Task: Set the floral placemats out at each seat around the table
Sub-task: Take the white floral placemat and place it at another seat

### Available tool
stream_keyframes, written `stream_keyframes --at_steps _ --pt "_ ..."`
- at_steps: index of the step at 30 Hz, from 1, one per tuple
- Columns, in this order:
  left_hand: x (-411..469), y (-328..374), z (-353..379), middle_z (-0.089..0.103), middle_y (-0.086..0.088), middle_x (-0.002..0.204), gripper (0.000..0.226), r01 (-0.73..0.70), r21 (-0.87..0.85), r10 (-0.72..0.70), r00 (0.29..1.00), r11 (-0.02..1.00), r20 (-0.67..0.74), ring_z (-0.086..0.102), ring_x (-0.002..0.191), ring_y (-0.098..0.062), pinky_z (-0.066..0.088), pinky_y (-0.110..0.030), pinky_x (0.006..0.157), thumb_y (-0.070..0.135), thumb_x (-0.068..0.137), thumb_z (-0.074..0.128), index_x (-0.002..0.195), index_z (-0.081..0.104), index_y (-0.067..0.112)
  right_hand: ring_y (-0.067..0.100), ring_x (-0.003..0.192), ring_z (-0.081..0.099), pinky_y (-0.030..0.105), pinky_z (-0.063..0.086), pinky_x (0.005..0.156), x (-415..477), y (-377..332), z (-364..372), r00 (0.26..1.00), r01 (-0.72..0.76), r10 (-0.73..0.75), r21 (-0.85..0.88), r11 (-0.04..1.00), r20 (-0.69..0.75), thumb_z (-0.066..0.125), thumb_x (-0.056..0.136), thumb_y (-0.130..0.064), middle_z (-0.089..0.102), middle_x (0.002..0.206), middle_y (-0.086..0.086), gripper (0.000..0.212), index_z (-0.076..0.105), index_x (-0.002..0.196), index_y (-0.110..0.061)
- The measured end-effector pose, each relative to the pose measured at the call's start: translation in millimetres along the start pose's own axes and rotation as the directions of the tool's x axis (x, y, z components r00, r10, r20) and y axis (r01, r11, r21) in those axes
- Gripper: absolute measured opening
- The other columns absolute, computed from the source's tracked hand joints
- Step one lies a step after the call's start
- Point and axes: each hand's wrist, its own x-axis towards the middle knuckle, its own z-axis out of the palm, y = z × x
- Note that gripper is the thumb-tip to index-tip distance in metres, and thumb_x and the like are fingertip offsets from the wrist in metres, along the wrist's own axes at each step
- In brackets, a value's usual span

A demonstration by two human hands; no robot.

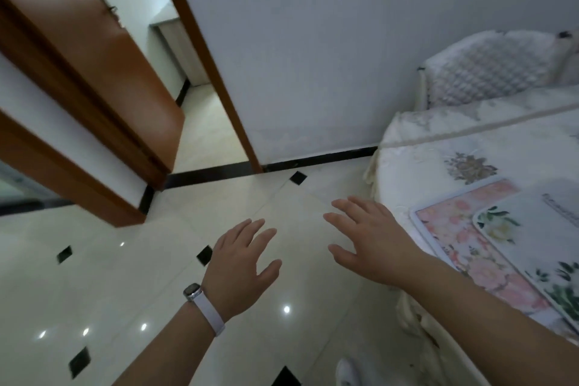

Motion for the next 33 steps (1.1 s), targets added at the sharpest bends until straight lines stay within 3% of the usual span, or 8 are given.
stream_keyframes --at_steps 4,8,15,21,25,33 --pt "50 11 13 0.058 -0.003 0.134 0.054 -0.112 -0.015 0.112 0.993 0.994 0.026 0.05 0.126 -0.026 0.038 -0.041 0.099 0.053 0.081 0.05 0.126 0.059 0.024 0.031 0.126 0.05 0.047 0.043 0.101 -9 31 1 0.989 -0.146 0.146 0.018 0.989 -0.004 0.048 0.083 -0.054 0.057 0.136 0.004 0.055 0.059 0.128 -0.024" --pt "100 23 33 0.056 -0.005 0.136 0.054 -0.22 -0.088 0.226 0.972 0.972 0.064 0.05 0.126 -0.027 0.043 -0.047 0.099 0.052 0.081 0.051 0.126 0.059 0.024 0.033 0.122 0.055 0.049 0.045 0.098 -19 54 -1 0.959 -0.284 0.284 -0.007 0.959 -0.02 0.048 0.082 -0.054 0.06 0.133 0.005 0.054 0.062 0.124 -0.023" --pt "192 29 81 0.057 -0.006 0.134 0.052 -0.441 -0.221 0.475 0.87 0.87 0.132 0.051 0.124 -0.027 0.043 -0.045 0.097 0.049 0.078 0.056 0.122 0.062 0.022 0.03 0.125 0.052 0.049 0.044 0.099 -10 86 2 0.827 -0.561 0.562 -0.057 0.826 -0.007 0.05 0.082 -0.053 0.057 0.136 0.004 0.053 0.06 0.126 -0.025" --pt "280 31 102 0.059 -0.008 0.129 0.053 -0.59 -0.321 0.661 0.726 0.741 0.19 0.057 0.115 -0.031 0.047 -0.046 0.091 0.052 0.078 0.053 0.12 0.063 0.021 0.026 0.131 0.045 0.048 0.04 0.104 10 92 0 0.618 -0.786 0.784 -0.029 0.617 -0.058 0.039 0.083 -0.058 0.05 0.142 0.0 0.059 0.055 0.132 -0.028" --pt "326 52 113 0.053 -0.004 0.139 0.055 -0.665 -0.378 0.759 0.619 0.644 0.203 0.051 0.121 -0.028 0.043 -0.047 0.095 0.053 0.079 0.049 0.126 0.058 0.026 0.023 0.132 0.042 0.047 0.041 0.105 2 91 -10 0.433 -0.901 0.895 -0.015 0.434 -0.111 0.034 0.083 -0.062 0.048 0.145 -0.002 0.065 0.052 0.136 -0.029" --pt "353 138 136 0.045 0.0 0.146 0.066 -0.793 -0.444 0.909 0.356 0.417 0.216 0.04 0.134 -0.023 0.031 -0.043 0.106 0.059 0.08 0.035 0.135 0.052 0.027 0.025 0.13 0.045 0.045 0.043 0.101 -52 62 -10 0.079 -0.994 0.979 0.064 0.092 -0.187 0.05 0.083 -0.054 0.05 0.142 0.0 0.057 0.056 0.132 -0.027"
